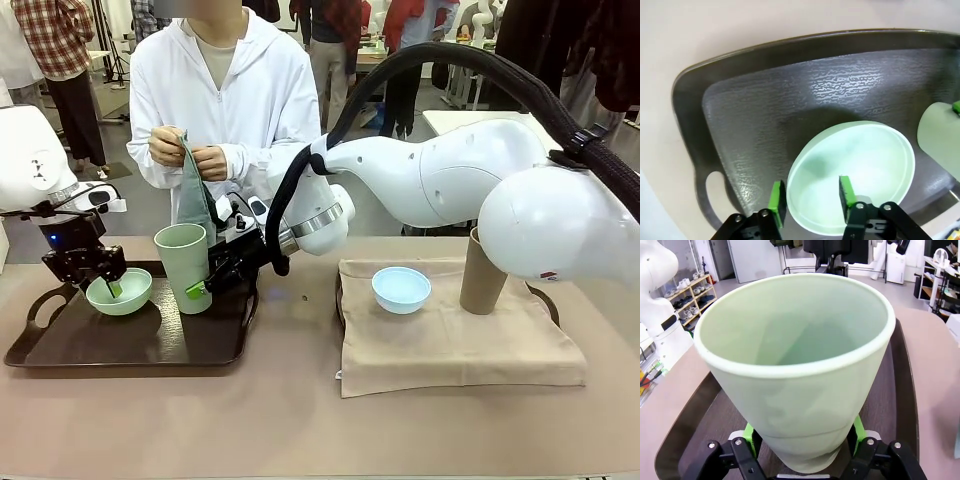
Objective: Set up a tray with a mat and arrange the tableware.
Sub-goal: Pick up the Picnic Bowl and Reusable plastic cup from the Handle tray in front of the human's position and hold them in the air.
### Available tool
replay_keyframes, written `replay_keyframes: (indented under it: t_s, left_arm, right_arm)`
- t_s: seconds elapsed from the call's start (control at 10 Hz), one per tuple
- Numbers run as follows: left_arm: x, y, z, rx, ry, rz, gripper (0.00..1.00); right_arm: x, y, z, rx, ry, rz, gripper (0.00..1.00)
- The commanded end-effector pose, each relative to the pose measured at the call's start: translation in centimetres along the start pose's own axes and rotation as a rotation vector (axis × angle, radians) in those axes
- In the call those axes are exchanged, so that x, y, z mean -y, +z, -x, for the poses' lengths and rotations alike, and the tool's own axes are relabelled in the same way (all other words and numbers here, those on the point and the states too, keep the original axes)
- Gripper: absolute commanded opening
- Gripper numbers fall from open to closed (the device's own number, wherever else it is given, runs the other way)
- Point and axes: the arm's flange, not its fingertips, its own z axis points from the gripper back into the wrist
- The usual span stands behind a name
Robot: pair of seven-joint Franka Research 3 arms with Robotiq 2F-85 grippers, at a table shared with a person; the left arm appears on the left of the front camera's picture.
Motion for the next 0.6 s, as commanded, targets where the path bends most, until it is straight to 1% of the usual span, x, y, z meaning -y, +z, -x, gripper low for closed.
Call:
replay_keyframes:
  t_s: [0.0,0.1,0.2,0.3,0.4,0.5]
  left_arm:
    - [-0.5,0.2,-0.08,0.014,-0.006,0.006,0.21]
    - [-0.56,0.26,-0.12,0.013,-0.006,0.004,0.0]
    - [-0.61,0.28,-0.07,0.013,-0.006,-0.002,0.0]
    - [-0.7,0.34,-0.06,0.013,-0.008,-0.007,0.0]
    - [-0.77,0.28,-0.03,0.013,-0.011,-0.015,0.0]
    - [-0.78,0.26,-0.06,0.01,-0.014,-0.018,0.0]
  right_arm:
    - [0.22,-0.22,0.13,0.008,0.017,0.017,0.0]
    - [0.24,-0.18,0.16,0.011,0.019,0.018,0.22]
    - [0.23,-0.14,0.22,0.013,0.021,0.018,0.22]
    - [0.24,-0.1,0.25,0.018,0.021,0.018,0.0]
    - [0.25,-0.07,0.31,0.02,0.019,0.017,0.23]
    - [0.26,0.0,0.34,0.022,0.016,0.018,0.0]
